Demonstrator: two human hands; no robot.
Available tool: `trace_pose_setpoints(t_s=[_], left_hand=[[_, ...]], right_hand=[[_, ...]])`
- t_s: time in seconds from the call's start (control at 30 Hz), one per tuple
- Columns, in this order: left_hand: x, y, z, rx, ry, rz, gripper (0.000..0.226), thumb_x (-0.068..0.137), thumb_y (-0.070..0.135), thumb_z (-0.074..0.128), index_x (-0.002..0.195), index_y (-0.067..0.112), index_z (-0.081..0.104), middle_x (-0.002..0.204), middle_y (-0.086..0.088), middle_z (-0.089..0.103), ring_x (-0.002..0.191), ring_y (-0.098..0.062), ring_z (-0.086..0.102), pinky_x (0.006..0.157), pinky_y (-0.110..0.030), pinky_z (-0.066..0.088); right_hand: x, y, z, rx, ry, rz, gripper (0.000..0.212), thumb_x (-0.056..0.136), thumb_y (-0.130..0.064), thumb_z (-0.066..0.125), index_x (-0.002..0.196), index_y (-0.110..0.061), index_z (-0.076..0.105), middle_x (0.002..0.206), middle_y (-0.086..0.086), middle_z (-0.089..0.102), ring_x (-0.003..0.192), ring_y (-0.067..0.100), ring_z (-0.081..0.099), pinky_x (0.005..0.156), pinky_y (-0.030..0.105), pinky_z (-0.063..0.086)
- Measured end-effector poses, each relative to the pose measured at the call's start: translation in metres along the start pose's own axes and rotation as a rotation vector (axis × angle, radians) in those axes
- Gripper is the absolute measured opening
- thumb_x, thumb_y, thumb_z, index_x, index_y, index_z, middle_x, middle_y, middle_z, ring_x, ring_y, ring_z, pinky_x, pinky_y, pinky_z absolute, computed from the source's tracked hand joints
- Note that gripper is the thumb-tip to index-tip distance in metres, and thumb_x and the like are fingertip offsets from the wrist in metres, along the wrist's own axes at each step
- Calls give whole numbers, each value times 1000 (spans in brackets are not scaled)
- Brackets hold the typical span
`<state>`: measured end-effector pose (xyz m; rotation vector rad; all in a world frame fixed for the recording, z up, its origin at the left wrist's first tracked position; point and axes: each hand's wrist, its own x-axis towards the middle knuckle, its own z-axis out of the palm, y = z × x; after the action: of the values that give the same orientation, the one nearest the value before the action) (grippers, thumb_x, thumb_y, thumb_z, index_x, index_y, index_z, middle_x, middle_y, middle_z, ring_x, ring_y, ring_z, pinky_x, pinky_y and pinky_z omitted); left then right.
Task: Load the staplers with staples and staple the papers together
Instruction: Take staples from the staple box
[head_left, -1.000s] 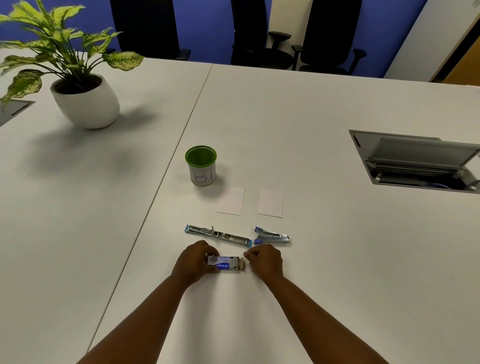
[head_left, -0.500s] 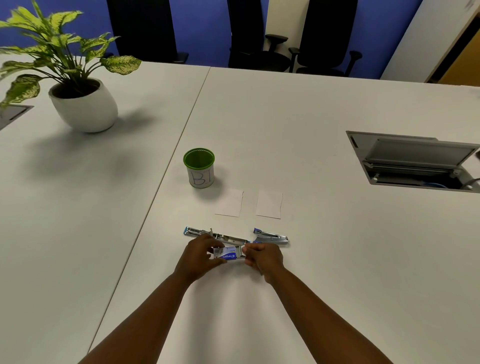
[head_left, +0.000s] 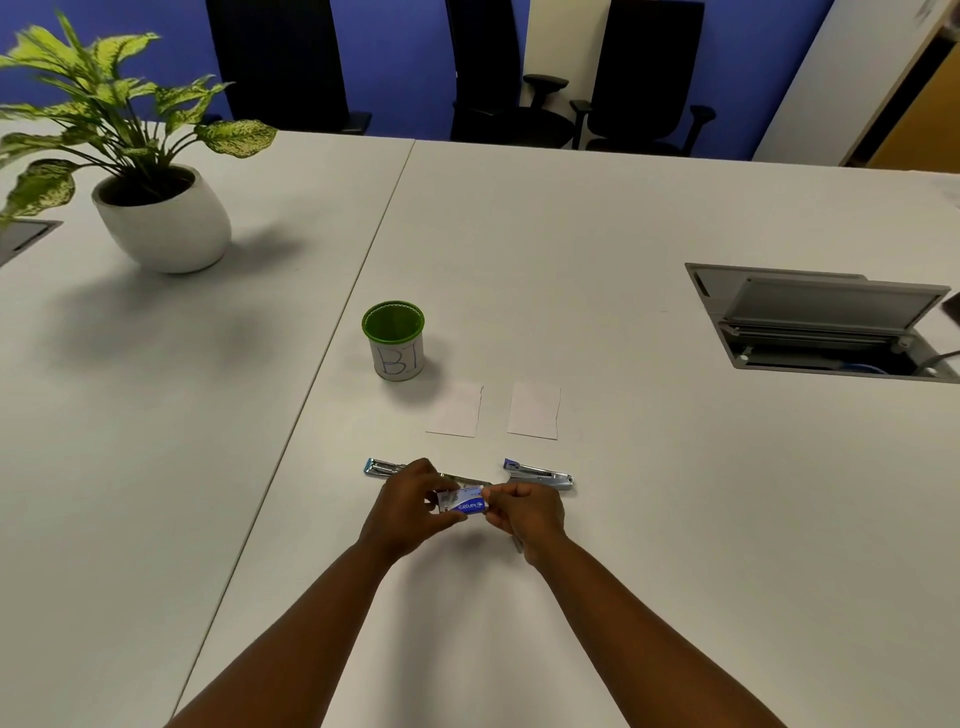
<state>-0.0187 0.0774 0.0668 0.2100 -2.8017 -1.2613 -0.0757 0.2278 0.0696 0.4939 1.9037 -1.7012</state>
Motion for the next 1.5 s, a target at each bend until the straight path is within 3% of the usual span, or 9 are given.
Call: trace_pose_setpoints(t_s=[0.2, 0.33, 0.57, 0.73, 0.83, 1.03, 1.2, 1.33, 1.5], left_hand=[[2, 2, -1, 6, 19, -3, 40, 65, 23, 83, 102, 10, 72, 78, 8, 49, 74, -19, 58, 71, -32, 56], [3, 3, 3, -2, 39, 9, 39, 67, 25, 82, 102, 11, 72, 78, 11, 48, 72, -15, 56, 70, -32, 56], [17, 5, 10, -9, 41, 53, 50, 67, 30, 80, 112, 12, 67, 96, 3, 58, 84, -10, 58, 73, -11, 48], [22, -13, -5, 129, 313, -24, 35, 87, 18, 62, 122, 15, 60, 111, -3, 62, 89, -22, 64, 78, -28, 50], [25, -23, -19, 215, 464, -21, 27, 89, 8, 57, 113, 16, 65, 96, -4, 66, 73, -23, 65, 63, -27, 50], [32, -64, -32, 315, 356, -142, 30, 90, 9, 54, 119, 13, 62, 110, -9, 65, 101, -31, 59, 79, -37, 46], [25, -74, -23, 188, 380, -277, 33, 95, 9, 43, 125, 8, 56, 126, -11, 59, 118, -30, 52, 97, -41, 41], [22, -76, -18, 175, 399, -299, 32, 93, 5, 44, 122, 5, 58, 122, -13, 60, 116, -31, 53, 96, -41, 41], [20, -72, -17, 153, 444, -297, 31, 91, 0, 46, 119, 5, 60, 113, -13, 65, 107, -32, 59, 88, -39, 45]], right_hand=[[-1, -4, 3, 37, 14, 45, 10, 80, -8, 68, 76, -3, 62, 96, 21, 69, 85, 27, 68, 79, 33, 56], [-1, -8, 0, 67, 4, 42, 14, 80, -8, 68, 69, -10, 59, 89, 16, 67, 83, 25, 67, 73, 30, 56], [7, -23, -17, 33, -45, 21, 29, 81, -5, 67, 108, 6, 62, 98, 21, 64, 80, 24, 63, 52, 15, 53], [31, -42, -46, 197, 113, 19, 1, 79, 0, 67, 78, 0, 67, 86, 17, 62, 60, 18, 59, 49, 16, 53], [50, -52, -65, 276, 209, 22, 15, 79, 2, 67, 68, -6, 61, 86, 18, 61, 60, 20, 58, 46, 17, 54], [87, -60, -88, 338, 336, 34, 16, 79, 1, 67, 69, -7, 57, 92, 20, 62, 59, 20, 58, 42, 16, 51], [114, -59, -99, 240, 447, 69, 19, 78, -19, 73, 83, -3, 63, 67, 9, 62, 51, 14, 55, 53, 22, 45], [130, -59, -104, 171, 474, 103, 31, 79, -28, 71, 64, -5, 57, 57, 3, 56, 50, 13, 50, 52, 20, 36], [139, -52, -106, 151, 442, 52, 27, 83, -18, 66, 60, -11, 53, 51, -3, 61, 49, 9, 58, 60, 20, 45]])
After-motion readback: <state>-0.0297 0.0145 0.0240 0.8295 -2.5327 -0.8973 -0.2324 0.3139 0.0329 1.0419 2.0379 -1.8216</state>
